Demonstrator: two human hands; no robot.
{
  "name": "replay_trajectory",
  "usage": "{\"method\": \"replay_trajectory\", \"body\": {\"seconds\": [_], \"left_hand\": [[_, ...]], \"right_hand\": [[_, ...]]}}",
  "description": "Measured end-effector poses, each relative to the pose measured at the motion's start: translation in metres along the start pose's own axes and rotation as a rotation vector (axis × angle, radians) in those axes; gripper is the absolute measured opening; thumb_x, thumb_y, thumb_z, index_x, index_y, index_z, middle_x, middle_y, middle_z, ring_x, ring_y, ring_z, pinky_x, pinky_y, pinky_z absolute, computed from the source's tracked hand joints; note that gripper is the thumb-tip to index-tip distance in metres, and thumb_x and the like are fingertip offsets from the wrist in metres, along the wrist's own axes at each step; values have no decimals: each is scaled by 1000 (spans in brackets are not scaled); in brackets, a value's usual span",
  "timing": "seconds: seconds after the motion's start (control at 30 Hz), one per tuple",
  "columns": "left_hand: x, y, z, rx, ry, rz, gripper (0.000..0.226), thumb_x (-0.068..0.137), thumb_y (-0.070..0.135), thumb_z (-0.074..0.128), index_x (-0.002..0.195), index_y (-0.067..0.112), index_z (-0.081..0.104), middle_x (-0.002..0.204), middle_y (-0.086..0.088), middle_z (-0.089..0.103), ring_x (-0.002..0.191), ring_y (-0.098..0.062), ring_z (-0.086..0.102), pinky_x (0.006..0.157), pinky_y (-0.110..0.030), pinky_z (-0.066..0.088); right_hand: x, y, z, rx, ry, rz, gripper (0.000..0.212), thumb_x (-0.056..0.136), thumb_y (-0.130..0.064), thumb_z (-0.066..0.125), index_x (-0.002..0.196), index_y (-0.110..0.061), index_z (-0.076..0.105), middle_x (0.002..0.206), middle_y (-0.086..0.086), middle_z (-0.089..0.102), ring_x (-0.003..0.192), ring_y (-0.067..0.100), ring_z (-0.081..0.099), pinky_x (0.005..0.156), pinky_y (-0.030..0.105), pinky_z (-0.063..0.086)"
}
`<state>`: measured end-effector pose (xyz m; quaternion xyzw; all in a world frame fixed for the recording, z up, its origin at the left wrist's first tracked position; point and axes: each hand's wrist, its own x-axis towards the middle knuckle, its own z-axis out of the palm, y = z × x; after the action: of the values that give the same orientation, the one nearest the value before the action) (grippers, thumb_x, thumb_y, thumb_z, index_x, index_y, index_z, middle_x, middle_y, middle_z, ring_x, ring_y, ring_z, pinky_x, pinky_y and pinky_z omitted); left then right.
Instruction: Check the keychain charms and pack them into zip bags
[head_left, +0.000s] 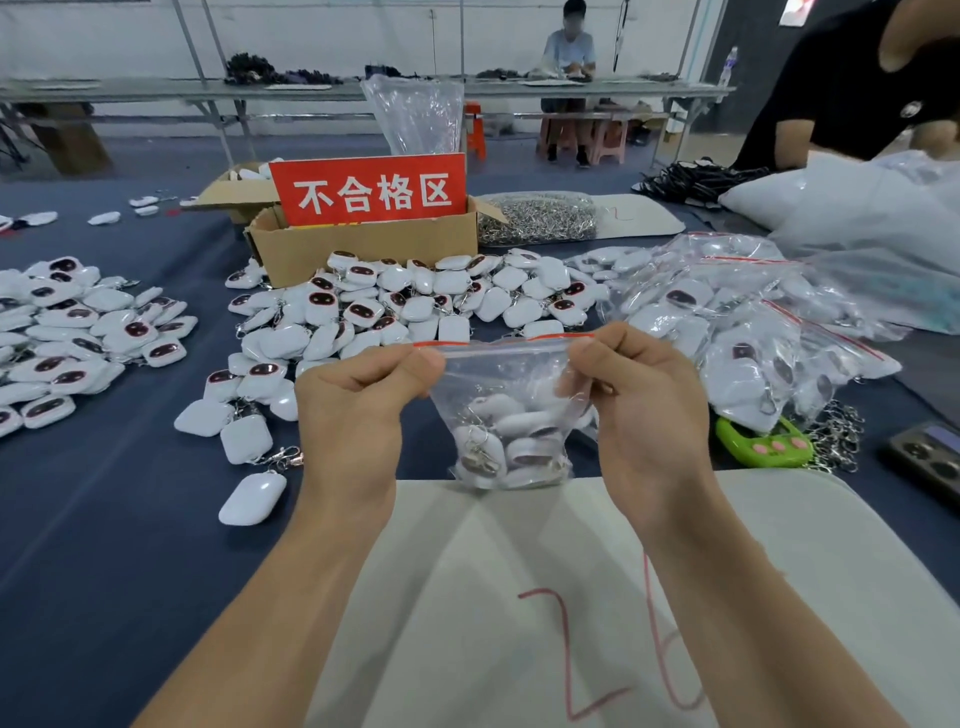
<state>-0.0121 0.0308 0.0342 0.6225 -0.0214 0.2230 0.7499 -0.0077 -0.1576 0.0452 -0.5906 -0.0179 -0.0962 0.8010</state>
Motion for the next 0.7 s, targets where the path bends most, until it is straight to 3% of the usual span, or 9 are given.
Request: {"method": "replay_trajectory", "body": {"seconds": [0.13,0.2,0.33,0.53,0.63,0.7], "left_hand": [[0,0,0,20,-76,-22,15,81,13,79,80,27,84,82,2,79,78,-9,71,75,-18,54],[-1,-2,3,53,-102,-32,22,78,8,83,80,30,84,80,2,79,75,-9,71,72,-19,55],[-2,-4,4,65,-108,-46,24,78,6,83,78,30,84,76,2,78,70,-8,70,66,-18,54],[-4,-3,7,35,-101,-94,15,67,16,81,74,29,83,74,1,77,71,-13,68,69,-26,56],[-8,-2,9,54,-142,-99,19,69,18,81,84,29,84,82,-1,79,79,-16,72,75,-30,59],[-11,-1,11,62,-168,-77,28,68,16,83,91,33,83,88,1,80,83,-13,75,73,-22,57]], "right_hand": [[1,5,2,-12,-47,-22,31,93,-2,63,65,-15,62,61,4,59,61,14,51,63,20,43],[-1,7,7,-29,-101,-41,28,94,-1,65,70,-15,68,66,2,65,63,12,56,64,19,48],[-5,11,14,-52,-113,-30,27,89,2,71,70,-17,74,69,4,70,64,16,63,63,27,53],[-4,15,15,47,-73,30,9,71,-8,72,65,-12,67,64,9,58,64,21,52,63,27,46],[-3,18,15,-16,-101,-3,8,75,-11,71,67,-9,69,69,11,62,68,23,56,69,34,48],[-4,20,15,-53,-134,-39,10,77,-11,71,73,-3,71,73,14,68,68,24,62,69,37,53]]}}
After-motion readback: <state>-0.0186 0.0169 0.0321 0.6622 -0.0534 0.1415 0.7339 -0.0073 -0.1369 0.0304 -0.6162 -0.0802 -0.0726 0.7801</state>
